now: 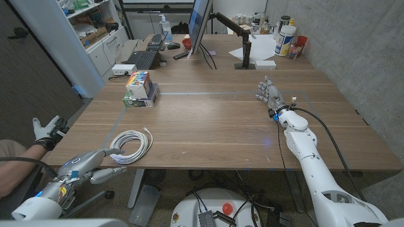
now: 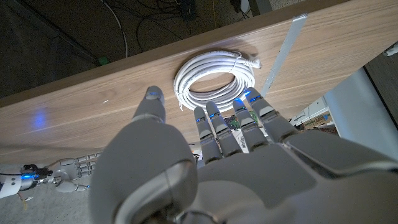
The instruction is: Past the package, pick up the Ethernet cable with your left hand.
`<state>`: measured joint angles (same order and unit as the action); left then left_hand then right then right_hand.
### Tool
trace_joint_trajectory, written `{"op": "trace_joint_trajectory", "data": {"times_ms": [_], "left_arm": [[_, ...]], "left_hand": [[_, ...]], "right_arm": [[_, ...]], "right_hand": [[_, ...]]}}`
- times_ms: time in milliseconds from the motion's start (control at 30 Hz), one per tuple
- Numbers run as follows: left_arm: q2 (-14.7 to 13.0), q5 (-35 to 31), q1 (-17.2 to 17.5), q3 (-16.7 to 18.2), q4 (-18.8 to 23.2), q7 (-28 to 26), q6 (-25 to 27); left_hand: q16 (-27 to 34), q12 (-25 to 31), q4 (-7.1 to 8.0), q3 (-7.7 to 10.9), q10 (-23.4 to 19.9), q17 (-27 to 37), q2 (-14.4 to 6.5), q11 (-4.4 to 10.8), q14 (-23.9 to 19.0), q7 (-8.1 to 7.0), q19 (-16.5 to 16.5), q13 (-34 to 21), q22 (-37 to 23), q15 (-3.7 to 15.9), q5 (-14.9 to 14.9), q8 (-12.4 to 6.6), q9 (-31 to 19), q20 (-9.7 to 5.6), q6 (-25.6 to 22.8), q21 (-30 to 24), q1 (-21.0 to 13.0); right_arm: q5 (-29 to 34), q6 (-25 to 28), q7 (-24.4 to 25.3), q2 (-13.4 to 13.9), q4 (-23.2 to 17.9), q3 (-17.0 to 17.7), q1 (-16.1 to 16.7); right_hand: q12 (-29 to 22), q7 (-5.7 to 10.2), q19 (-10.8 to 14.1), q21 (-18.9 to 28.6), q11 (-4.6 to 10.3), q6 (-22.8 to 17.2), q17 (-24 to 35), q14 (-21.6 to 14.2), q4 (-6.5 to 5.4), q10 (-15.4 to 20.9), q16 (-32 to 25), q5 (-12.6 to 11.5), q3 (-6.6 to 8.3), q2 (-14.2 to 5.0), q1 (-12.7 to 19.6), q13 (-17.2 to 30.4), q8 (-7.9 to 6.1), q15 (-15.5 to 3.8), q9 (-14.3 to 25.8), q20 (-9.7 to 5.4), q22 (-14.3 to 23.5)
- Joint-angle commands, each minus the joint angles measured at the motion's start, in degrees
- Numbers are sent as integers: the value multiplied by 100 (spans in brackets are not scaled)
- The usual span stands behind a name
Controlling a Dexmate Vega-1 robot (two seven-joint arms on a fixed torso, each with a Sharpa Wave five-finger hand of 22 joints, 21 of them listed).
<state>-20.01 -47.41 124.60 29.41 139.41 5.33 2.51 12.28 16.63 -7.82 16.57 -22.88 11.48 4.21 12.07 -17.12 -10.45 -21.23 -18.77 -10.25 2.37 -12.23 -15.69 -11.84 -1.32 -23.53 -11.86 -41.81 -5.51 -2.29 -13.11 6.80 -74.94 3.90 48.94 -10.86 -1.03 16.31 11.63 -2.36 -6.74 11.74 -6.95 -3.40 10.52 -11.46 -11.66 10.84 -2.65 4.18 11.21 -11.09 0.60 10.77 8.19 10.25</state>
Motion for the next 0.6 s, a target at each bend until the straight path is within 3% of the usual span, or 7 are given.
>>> {"op": "trace_joint_trajectory", "data": {"times_ms": [33, 600], "left_arm": [[-57, 174, 15, 70, -75, -52, -28], [-79, 278, -212, -65, 163, 372, 692]], "left_hand": [[-6, 20, 5, -3, -22, 21, -47, 9, -23, 10, 11, -16, -13, 841, -28, -35, -33, -3, -64, 6, -21], [8, 7, 16, -35, 1, 32, -55, 7, -68, 21, -22, -33, -14, 846, -30, -2, -35, 3, 26, -2, -8]], "right_arm": [[-35, 159, 44, -57, -8, 73, -13], [-77, 294, -12, -109, -88, 152, 10]], "right_hand": [[-12, 10, -28, -14, -26, 2, 3, 39, -9, -16, -8, -36, -9, -7, -18, 1, 4, -5, 22, 1, 16], [-14, 5, -30, -12, -33, 3, 3, 52, -10, -30, -9, -36, -11, -9, -18, 1, -4, -6, 22, 1, 16]]}}
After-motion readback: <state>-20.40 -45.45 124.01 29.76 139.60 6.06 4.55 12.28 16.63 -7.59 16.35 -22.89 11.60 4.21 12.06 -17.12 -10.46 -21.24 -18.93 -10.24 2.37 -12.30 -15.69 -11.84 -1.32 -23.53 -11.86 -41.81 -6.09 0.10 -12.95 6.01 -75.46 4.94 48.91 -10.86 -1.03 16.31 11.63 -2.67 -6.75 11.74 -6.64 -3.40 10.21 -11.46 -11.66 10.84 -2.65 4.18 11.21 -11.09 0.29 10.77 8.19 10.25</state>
